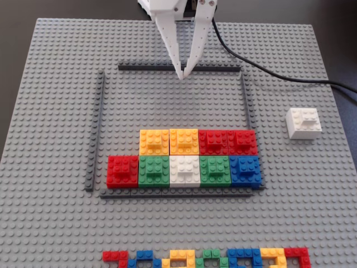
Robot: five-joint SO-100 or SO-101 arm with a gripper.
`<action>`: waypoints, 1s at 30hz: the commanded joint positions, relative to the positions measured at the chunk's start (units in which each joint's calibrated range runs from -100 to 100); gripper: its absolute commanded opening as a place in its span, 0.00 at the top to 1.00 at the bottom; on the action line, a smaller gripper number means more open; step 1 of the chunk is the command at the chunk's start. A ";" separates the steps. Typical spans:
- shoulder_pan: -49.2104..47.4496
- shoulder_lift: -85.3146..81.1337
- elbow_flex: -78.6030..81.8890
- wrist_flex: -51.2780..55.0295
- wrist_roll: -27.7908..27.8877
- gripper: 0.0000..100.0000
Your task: Grab the cube and place it into the grid
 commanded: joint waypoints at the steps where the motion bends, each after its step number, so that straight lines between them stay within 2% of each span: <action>1: -1.34 -2.29 0.53 5.00 -3.47 1.00; 17: -1.49 -2.29 0.53 4.71 -4.35 1.00; 21: -1.93 -2.29 0.26 4.90 -3.03 1.00; 30: -3.04 0.46 -9.62 7.10 -2.83 1.00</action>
